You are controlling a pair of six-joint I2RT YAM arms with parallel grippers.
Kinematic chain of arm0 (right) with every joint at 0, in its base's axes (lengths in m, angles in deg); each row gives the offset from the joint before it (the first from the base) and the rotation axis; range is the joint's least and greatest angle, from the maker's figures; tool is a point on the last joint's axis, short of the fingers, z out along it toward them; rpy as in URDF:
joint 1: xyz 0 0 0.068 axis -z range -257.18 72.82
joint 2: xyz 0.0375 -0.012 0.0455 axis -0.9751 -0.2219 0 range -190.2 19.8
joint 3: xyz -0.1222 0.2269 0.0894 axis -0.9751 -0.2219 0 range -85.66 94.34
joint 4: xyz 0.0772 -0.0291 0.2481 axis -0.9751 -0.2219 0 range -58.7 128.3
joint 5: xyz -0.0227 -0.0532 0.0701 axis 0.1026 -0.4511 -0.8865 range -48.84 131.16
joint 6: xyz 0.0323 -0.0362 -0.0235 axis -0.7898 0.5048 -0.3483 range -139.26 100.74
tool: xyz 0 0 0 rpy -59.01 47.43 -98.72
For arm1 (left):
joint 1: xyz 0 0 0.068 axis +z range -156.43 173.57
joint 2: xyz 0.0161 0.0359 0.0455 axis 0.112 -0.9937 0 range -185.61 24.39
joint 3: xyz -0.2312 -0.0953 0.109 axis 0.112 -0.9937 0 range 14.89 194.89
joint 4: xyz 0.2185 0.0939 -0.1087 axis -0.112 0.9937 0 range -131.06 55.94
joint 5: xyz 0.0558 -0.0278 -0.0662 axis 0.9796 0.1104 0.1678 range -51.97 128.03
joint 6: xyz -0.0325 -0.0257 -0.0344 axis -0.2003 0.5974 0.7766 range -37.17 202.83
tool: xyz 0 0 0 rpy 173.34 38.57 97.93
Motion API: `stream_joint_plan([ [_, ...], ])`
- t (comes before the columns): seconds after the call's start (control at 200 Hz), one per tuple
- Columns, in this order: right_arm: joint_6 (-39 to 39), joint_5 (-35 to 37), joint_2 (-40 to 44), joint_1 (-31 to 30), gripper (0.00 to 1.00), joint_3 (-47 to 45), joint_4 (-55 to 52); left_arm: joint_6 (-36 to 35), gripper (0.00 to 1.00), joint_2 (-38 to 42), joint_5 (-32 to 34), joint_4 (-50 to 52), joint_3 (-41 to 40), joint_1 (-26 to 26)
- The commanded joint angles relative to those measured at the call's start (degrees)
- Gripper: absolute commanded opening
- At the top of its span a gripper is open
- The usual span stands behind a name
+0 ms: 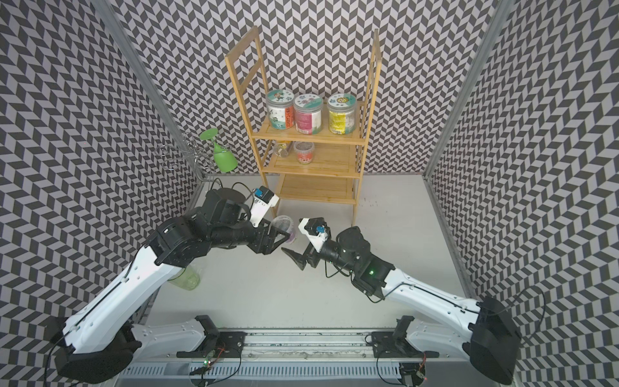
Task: Place the seed container on the shelf
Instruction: Pick up the seed jar at the center of the board.
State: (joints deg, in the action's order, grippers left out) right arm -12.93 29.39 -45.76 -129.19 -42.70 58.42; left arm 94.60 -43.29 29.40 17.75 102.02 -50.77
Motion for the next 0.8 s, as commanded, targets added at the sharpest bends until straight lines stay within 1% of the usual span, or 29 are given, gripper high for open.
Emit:
stream_joint_plan([
  [0.0, -0.71, -2.13, -1.26, -0.28, 0.99, 2.60, 4.18, -0.81, 0.73, 1.05, -1.31, -0.08, 0.85, -0.03],
  [0.3, -1.33, -3.46, -3.91, -0.29, 0.91, 3.97, 4.44, -0.98, 0.73, 1.23, -1.64, -0.22, 0.58, -0.23],
  [0.606, -1.23, -2.93, -5.22, -0.28, 0.76, 5.34, 4.49, -1.30, 0.73, 1.50, -2.17, -0.16, -0.21, -0.49],
  [0.676, -1.23, -2.84, -5.19, -0.27, 0.76, 5.38, 4.49, -1.29, 0.73, 1.57, -1.77, -0.10, -0.30, -0.48],
  [0.736, -1.16, -2.67, -4.90, -0.28, 0.81, 5.47, 4.47, -1.35, 0.73, 1.64, -1.37, 0.08, -0.38, -0.49],
  [0.796, -1.01, -2.25, -4.52, -0.27, 0.84, 5.47, 4.49, -1.50, 0.73, 1.76, -0.75, 0.19, -0.39, -0.49],
])
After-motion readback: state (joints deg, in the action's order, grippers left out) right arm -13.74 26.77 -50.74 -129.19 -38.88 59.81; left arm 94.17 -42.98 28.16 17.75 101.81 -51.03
